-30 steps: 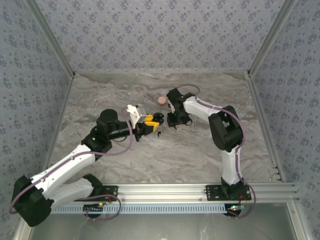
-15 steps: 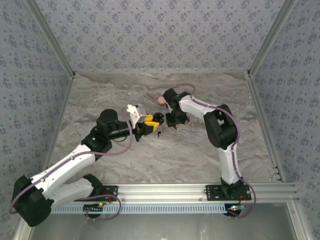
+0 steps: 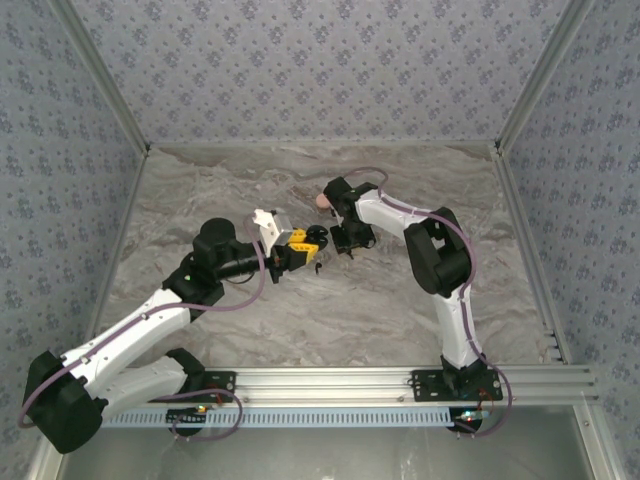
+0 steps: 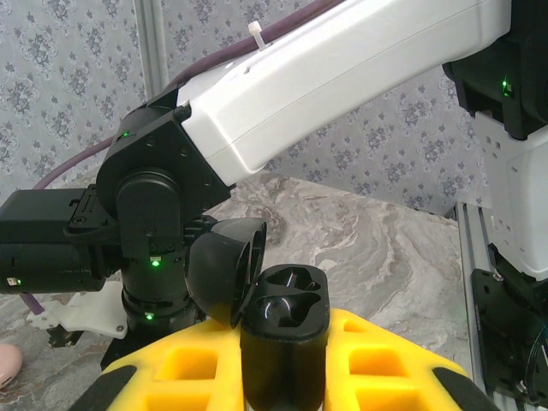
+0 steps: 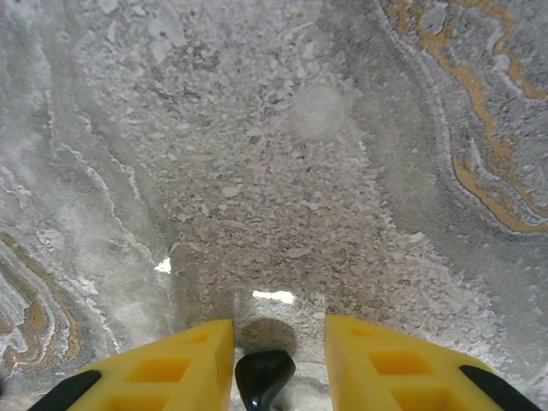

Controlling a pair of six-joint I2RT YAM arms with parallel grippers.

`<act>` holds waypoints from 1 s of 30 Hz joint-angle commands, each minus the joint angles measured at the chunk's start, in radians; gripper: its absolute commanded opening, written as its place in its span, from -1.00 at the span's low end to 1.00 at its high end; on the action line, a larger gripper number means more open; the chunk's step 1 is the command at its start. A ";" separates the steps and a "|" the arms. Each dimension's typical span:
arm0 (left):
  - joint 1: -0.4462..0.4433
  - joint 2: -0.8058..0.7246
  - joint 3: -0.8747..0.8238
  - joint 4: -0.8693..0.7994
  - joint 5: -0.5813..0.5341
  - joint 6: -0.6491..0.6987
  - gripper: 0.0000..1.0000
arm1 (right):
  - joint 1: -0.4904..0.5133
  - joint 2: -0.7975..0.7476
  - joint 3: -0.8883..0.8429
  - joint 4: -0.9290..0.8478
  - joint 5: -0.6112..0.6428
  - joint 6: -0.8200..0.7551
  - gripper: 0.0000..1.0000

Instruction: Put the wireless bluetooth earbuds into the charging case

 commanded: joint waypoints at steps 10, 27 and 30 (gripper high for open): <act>-0.005 0.000 -0.005 0.028 -0.004 -0.010 -0.66 | 0.032 0.017 0.013 -0.062 -0.001 0.010 -0.38; -0.005 -0.004 -0.005 0.023 -0.005 -0.017 -0.66 | 0.038 0.022 0.003 -0.068 0.010 0.040 -0.38; -0.005 -0.003 -0.006 0.024 -0.005 -0.017 -0.66 | 0.037 0.025 -0.005 -0.062 0.013 0.043 -0.43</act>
